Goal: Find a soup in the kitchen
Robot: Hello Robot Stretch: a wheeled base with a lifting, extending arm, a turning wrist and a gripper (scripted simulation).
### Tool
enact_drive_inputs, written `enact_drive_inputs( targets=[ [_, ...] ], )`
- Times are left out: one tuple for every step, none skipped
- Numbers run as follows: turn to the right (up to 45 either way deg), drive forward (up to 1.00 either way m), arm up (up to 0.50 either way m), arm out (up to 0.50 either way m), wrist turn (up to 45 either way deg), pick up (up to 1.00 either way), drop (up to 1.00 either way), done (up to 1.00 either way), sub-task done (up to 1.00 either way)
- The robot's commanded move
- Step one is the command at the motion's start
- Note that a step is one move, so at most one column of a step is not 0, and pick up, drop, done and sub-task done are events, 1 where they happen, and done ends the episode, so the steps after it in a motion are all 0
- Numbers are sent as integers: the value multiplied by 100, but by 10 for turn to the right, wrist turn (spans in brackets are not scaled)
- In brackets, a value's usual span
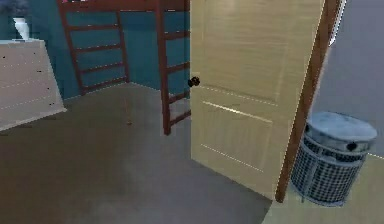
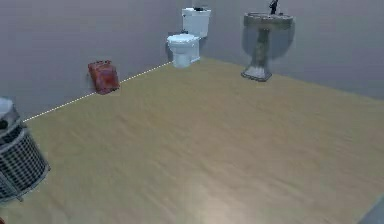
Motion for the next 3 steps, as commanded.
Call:
enact_drive_inputs(
  targets=[
    [450, 0, 0, 0, 0, 0, 0, 0, 0],
    [450, 0, 0, 0, 0, 0, 0, 0, 0],
    [90, 0, 0, 0, 0, 0, 0, 0, 0]
  ],
)
